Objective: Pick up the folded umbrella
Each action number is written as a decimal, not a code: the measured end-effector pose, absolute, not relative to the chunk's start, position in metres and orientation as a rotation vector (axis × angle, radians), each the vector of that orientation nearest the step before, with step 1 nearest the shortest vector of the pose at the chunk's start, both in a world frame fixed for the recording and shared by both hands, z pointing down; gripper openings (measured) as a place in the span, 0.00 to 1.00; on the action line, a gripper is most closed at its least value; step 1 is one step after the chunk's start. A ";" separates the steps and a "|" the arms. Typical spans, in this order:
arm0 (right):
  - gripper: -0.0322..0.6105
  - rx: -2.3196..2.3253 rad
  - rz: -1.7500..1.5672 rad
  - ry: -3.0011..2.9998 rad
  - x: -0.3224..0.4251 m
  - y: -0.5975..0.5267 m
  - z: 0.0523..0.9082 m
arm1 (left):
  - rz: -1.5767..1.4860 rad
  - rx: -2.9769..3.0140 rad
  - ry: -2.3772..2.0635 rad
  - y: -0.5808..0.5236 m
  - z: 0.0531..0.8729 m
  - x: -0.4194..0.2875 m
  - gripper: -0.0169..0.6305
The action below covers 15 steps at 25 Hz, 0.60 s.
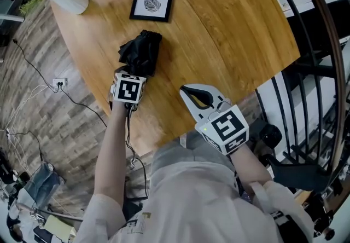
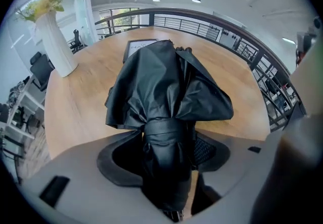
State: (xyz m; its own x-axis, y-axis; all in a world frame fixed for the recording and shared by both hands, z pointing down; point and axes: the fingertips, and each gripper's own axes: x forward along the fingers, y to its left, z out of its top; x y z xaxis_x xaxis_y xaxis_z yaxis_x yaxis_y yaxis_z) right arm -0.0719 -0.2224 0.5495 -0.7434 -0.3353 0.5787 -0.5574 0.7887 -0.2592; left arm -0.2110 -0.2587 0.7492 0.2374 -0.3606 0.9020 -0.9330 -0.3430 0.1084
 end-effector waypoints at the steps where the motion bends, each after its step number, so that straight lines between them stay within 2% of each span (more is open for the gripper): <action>1: 0.09 0.666 0.582 -2.462 -0.070 -0.218 0.548 | 1.091 1.839 -1.195 -0.258 0.751 -0.212 0.47; 4: 0.09 0.679 0.575 -2.468 -0.061 -0.211 0.539 | 1.040 1.827 -1.188 -0.257 0.738 -0.210 0.43; 10: 0.09 0.726 0.534 -2.485 -0.039 -0.213 0.513 | 0.647 1.668 -1.124 -0.239 0.709 -0.194 0.39; 15: 0.09 0.769 0.464 -2.546 -0.028 -0.215 0.469 | 0.482 1.741 -1.146 -0.227 0.648 -0.177 0.39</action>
State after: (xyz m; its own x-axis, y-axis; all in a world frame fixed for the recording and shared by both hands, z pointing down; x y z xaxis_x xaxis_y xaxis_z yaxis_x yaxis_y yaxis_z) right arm -0.0282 -0.2153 0.4686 -0.7495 -0.4381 0.4963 -0.5851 0.7892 -0.1869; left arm -0.1771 -0.2273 0.6483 0.4806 -0.4806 0.7335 -0.8605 -0.0972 0.5001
